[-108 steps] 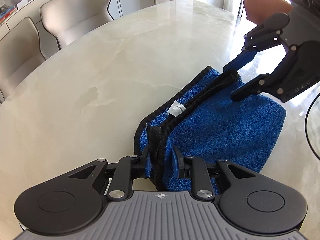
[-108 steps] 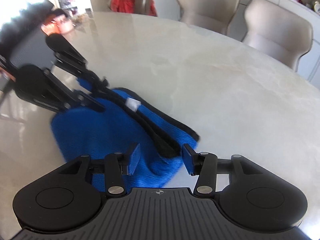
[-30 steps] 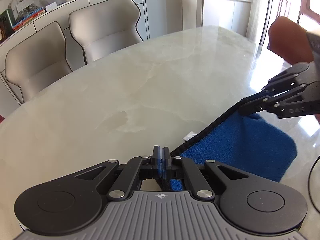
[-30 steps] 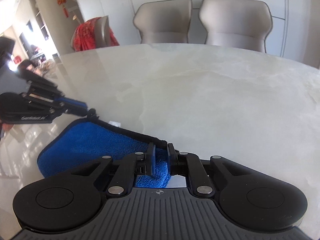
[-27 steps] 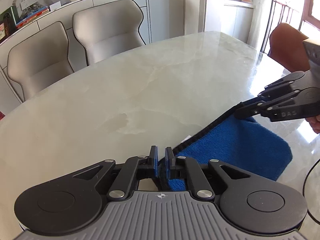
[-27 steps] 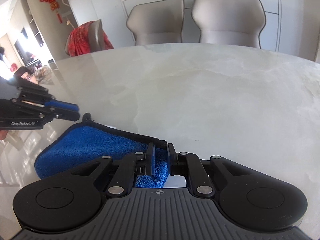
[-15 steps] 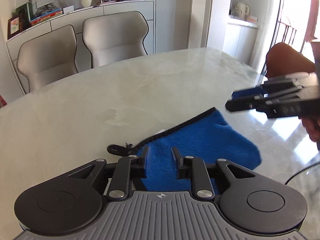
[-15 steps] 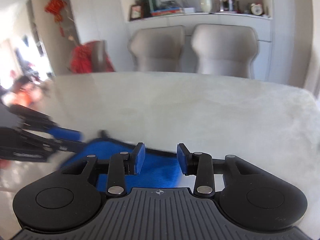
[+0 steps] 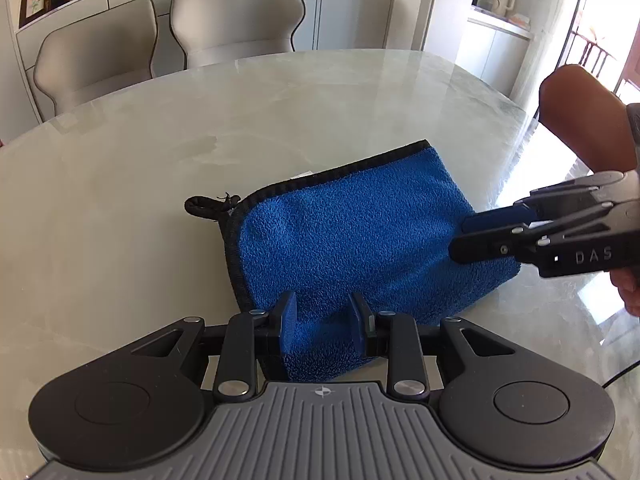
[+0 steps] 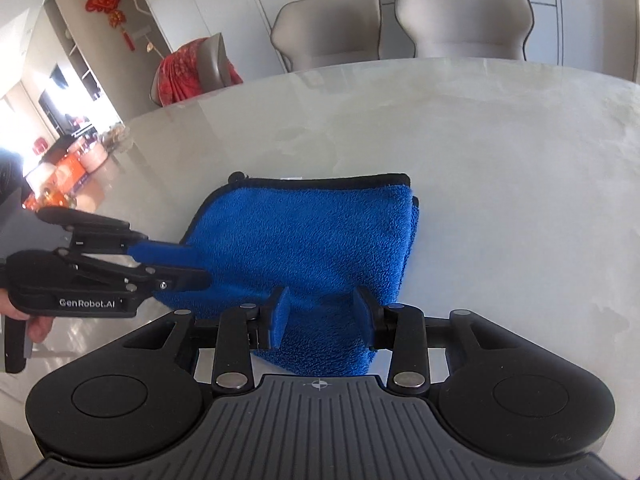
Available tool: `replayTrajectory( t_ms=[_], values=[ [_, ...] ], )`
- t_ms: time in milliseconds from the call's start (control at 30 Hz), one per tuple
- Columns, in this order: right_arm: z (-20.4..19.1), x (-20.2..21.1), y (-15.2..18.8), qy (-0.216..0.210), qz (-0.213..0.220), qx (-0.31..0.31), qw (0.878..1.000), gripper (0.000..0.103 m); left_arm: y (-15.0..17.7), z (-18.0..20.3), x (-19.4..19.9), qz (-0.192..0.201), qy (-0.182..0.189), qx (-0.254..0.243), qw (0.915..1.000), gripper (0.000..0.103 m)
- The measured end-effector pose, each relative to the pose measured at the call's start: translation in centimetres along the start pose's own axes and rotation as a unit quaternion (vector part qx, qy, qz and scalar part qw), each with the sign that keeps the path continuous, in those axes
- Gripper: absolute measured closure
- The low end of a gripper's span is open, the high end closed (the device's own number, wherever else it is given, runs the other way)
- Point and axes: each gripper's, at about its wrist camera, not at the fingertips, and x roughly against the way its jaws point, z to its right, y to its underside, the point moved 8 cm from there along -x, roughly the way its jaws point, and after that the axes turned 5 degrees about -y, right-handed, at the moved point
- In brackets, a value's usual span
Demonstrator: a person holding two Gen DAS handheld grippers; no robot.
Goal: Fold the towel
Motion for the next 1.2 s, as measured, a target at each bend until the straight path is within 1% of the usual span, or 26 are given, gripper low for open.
replayTrajectory(
  t_ms=[67, 100, 133, 167, 200, 233, 367, 433, 500, 600, 700, 733, 767, 833, 867, 933, 1033, 1200],
  values=[
    [0.1, 0.4, -0.8, 0.004, 0.012, 0.004, 1.0, 0.066, -0.8, 0.1, 0.4, 0.014, -0.004, -0.015, 0.9998, 0.074],
    [0.1, 0.7, -1.6, 0.002, 0.026, 0.008, 1.0, 0.064, -1.3, 0.1, 0.6, 0.024, -0.006, -0.021, 0.9995, 0.074],
    [0.1, 1.0, -2.3, 0.0, 0.04, 0.012, 0.999, 0.061, -1.9, 0.1, 0.8, 0.037, -0.009, -0.028, 0.9989, 0.07],
    [0.3, 1.0, -3.0, -0.002, 0.049, 0.013, 0.999, 0.06, -2.6, 0.1, 0.8, 0.048, -0.01, -0.03, 0.9983, 0.066],
    [0.5, 0.8, -3.5, -0.003, 0.051, 0.012, 0.999, 0.06, -3.3, 0.0, 0.6, 0.053, -0.01, -0.028, 0.9982, 0.059],
    [0.7, 0.5, -4.0, -0.004, 0.053, 0.01, 0.999, 0.06, -3.7, 0.0, 0.3, 0.054, -0.009, -0.025, 0.9982, 0.059],
    [1.8, -1.7, -5.1, -0.005, 0.044, 0.01, 0.999, 0.06, -4.1, -0.2, -2.0, 0.038, -0.007, -0.021, 0.999, 0.059],
    [2.4, -2.8, -5.3, -0.005, 0.032, 0.008, 0.999, 0.06, -3.4, -0.4, -2.9, 0.021, -0.011, -0.018, 0.9995, 0.059],
    [2.8, -3.6, -5.2, -0.008, 0.02, 0.01, 1.0, 0.06, -3.0, -0.5, -3.0, 0.026, -0.009, -0.014, 0.9995, 0.059],
    [2.9, -3.9, -4.7, -0.012, 0.017, 0.029, 0.999, 0.06, -2.7, -0.7, -2.7, 0.032, -0.006, -0.009, 0.9994, 0.059],
    [2.2, -2.9, -4.9, 0.005, 0.017, 0.034, 0.999, 0.06, -2.8, -0.9, -1.7, 0.035, -0.014, 0.003, 0.9993, 0.059],
    [1.6, -2.0, -4.9, 0.008, 0.025, 0.039, 0.999, 0.06, -2.8, -0.9, -1.1, 0.042, -0.018, 0.009, 0.9989, 0.059],
    [0.7, -0.7, -4.7, 0.008, 0.037, 0.044, 0.998, 0.059, -2.8, -0.9, -0.3, 0.051, -0.02, 0.017, 0.9983, 0.058],
    [-0.7, 0.9, -4.0, -0.001, 0.049, 0.041, 0.998, 0.057, -2.4, -0.6, 1.4, 0.07, -0.022, 0.034, 0.9967, 0.048],
    [-1.3, 1.4, -3.7, -0.009, 0.049, 0.037, 0.998, 0.057, -2.2, -0.4, 2.1, 0.076, -0.022, 0.039, 0.9961, 0.046],
    [-2.5, 2.5, -2.0, -0.018, 0.041, 0.029, 0.999, 0.057, -1.6, 0.2, 2.9, 0.081, -0.022, 0.041, 0.9956, 0.046],
    [-3.2, 3.0, 0.1, -0.021, 0.027, 0.014, 0.999, 0.057, -0.4, 1.0, 2.9, 0.068, -0.021, 0.038, 0.9967, 0.046],
    [-2.0, 2.0, 1.9, -0.014, 0.007, -0.027, 1.0, 0.057, 1.0, 1.5, 1.1, 0.037, -0.017, 0.044, 0.9982, 0.046]
  ],
)
